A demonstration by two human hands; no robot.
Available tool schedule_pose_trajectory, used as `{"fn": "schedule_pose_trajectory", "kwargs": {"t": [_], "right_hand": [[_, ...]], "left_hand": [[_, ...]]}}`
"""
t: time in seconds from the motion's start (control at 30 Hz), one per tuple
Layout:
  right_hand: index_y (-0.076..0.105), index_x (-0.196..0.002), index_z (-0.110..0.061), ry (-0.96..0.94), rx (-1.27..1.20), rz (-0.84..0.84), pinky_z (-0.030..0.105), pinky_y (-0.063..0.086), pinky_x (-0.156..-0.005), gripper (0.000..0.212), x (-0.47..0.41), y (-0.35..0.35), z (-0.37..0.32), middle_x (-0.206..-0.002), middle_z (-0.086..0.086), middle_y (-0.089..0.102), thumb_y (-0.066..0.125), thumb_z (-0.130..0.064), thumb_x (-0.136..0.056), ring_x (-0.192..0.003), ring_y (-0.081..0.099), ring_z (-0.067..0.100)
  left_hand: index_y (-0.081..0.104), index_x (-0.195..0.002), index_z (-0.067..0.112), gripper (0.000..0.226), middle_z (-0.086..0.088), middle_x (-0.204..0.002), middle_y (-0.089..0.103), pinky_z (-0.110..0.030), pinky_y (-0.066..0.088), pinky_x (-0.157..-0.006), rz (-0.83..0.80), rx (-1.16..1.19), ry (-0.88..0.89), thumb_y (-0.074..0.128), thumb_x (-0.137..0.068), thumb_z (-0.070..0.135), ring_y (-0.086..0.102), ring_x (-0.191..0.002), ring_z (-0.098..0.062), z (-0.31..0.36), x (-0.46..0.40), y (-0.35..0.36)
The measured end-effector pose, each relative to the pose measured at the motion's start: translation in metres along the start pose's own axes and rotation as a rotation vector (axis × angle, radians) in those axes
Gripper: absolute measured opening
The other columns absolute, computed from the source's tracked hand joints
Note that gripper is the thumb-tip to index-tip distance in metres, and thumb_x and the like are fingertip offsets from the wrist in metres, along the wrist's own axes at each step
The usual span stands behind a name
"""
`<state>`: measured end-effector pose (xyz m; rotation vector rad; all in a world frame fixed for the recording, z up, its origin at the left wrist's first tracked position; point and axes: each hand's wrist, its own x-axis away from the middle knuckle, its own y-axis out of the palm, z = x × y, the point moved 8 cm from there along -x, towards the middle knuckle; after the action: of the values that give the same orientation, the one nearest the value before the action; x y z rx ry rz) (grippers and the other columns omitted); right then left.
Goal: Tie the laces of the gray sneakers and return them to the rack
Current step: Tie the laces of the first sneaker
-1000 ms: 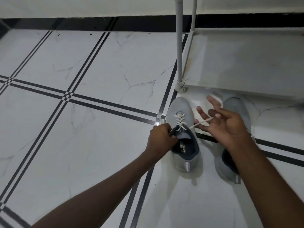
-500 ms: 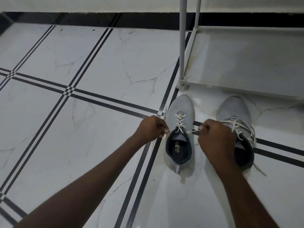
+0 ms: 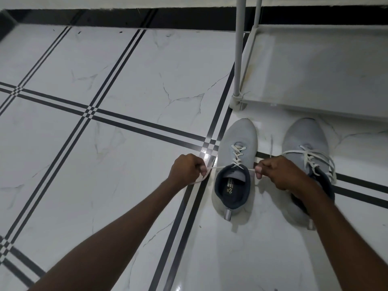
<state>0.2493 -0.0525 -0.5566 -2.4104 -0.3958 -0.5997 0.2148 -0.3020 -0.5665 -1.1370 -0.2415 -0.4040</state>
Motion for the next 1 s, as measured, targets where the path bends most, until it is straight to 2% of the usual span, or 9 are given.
{"fn": "schedule_pose_trajectory", "kwargs": {"t": [0.13, 0.27, 0.37, 0.53, 0.63, 0.73, 0.8, 0.9, 1.0], "right_hand": [[0.059, -0.050, -0.026, 0.011, 0.137, 0.143, 0.018, 0.036, -0.057, 0.041, -0.002, -0.004, -0.003, -0.050, -0.010, 0.054, 0.061, -0.020, -0.090, -0.052, 0.048, 0.003], [0.057, -0.049, -0.023, 0.075, 0.191, 0.175, 0.032, 0.046, -0.071, 0.039, -0.005, -0.004, 0.002, -0.064, 0.004, 0.065, 0.063, -0.026, -0.087, -0.068, 0.060, 0.024], [0.058, -0.049, -0.024, 0.089, 0.205, 0.154, 0.033, 0.046, -0.065, 0.041, -0.002, -0.012, -0.007, -0.065, 0.009, 0.066, 0.062, -0.029, -0.089, -0.069, 0.062, 0.026], [0.071, -0.063, -0.014, 0.025, 0.138, 0.120, 0.026, 0.040, -0.059, 0.035, 0.011, -0.051, -0.043, -0.061, 0.006, 0.063, 0.061, -0.031, -0.091, -0.059, 0.057, 0.022], [0.073, -0.070, -0.014, -0.074, 0.117, 0.147, 0.030, 0.043, -0.064, 0.028, 0.014, -0.069, -0.078, -0.071, 0.007, 0.069, 0.063, -0.031, -0.091, -0.067, 0.061, 0.024], [0.074, -0.073, -0.017, -0.161, 0.151, 0.156, 0.027, 0.039, -0.060, 0.018, 0.008, -0.077, -0.107, -0.064, -0.001, 0.065, 0.067, -0.023, -0.088, -0.060, 0.054, 0.015], [0.071, -0.075, -0.017, -0.179, 0.212, 0.157, 0.023, 0.036, -0.056, 0.014, -0.002, -0.078, -0.115, -0.063, -0.010, 0.061, 0.067, -0.016, -0.088, -0.058, 0.052, 0.005], [0.067, -0.075, -0.024, -0.205, 0.336, 0.209, 0.026, 0.043, -0.072, 0.016, -0.017, -0.074, -0.120, -0.073, -0.014, 0.060, 0.069, -0.013, -0.086, -0.084, 0.061, 0.013], [0.071, -0.080, -0.027, -0.210, 0.432, 0.255, 0.043, 0.044, -0.094, 0.014, -0.026, -0.067, -0.125, -0.085, -0.007, 0.060, 0.068, -0.015, -0.086, -0.107, 0.053, 0.029]], "left_hand": [[0.071, -0.062, 0.025, 0.030, 0.009, -0.060, 0.066, -0.029, 0.054, -0.068, 0.001, 0.031, -0.037, 0.061, -0.085, 0.009, 0.064, -0.065, -0.014, -0.009, -0.003, -0.003], [0.075, -0.068, 0.020, 0.028, 0.011, -0.060, 0.067, -0.033, 0.057, -0.072, -0.050, 0.053, 0.006, 0.061, -0.085, 0.004, 0.068, -0.068, -0.017, -0.010, -0.004, -0.002], [0.079, -0.077, 0.018, 0.014, 0.004, -0.070, 0.074, -0.035, 0.058, -0.076, -0.103, 0.050, 0.044, 0.069, -0.087, 0.014, 0.070, -0.071, -0.016, -0.012, -0.003, -0.009], [0.079, -0.086, 0.026, 0.007, 0.002, -0.082, 0.067, -0.029, 0.048, -0.064, 0.376, -0.211, 0.062, 0.073, -0.085, 0.030, 0.061, -0.080, -0.018, -0.003, -0.001, -0.067], [0.079, -0.089, 0.024, 0.012, 0.007, -0.079, 0.075, -0.029, 0.056, -0.066, 0.461, 0.153, 0.038, 0.068, -0.088, 0.029, 0.069, -0.073, -0.011, 0.025, 0.000, -0.077], [0.076, -0.099, 0.005, 0.019, -0.012, -0.093, 0.077, -0.032, 0.062, -0.073, 0.198, 0.909, -0.034, 0.058, -0.092, 0.003, 0.075, -0.082, -0.025, 0.060, -0.007, -0.057], [0.070, -0.107, -0.006, 0.026, -0.024, -0.100, 0.073, -0.031, 0.061, -0.070, -0.059, 1.205, -0.115, 0.049, -0.093, -0.004, 0.073, -0.080, -0.031, 0.085, -0.004, -0.036], [0.064, -0.118, -0.003, 0.027, -0.016, -0.101, 0.072, -0.023, 0.049, -0.059, -0.280, 1.171, -0.093, 0.052, -0.096, 0.004, 0.063, -0.070, -0.017, 0.105, 0.001, -0.018], [0.063, -0.121, 0.005, 0.031, -0.009, -0.107, 0.076, -0.021, 0.039, -0.055, -0.284, 1.042, -0.024, 0.064, -0.093, 0.020, 0.053, -0.062, -0.010, 0.104, -0.003, -0.014]]}}
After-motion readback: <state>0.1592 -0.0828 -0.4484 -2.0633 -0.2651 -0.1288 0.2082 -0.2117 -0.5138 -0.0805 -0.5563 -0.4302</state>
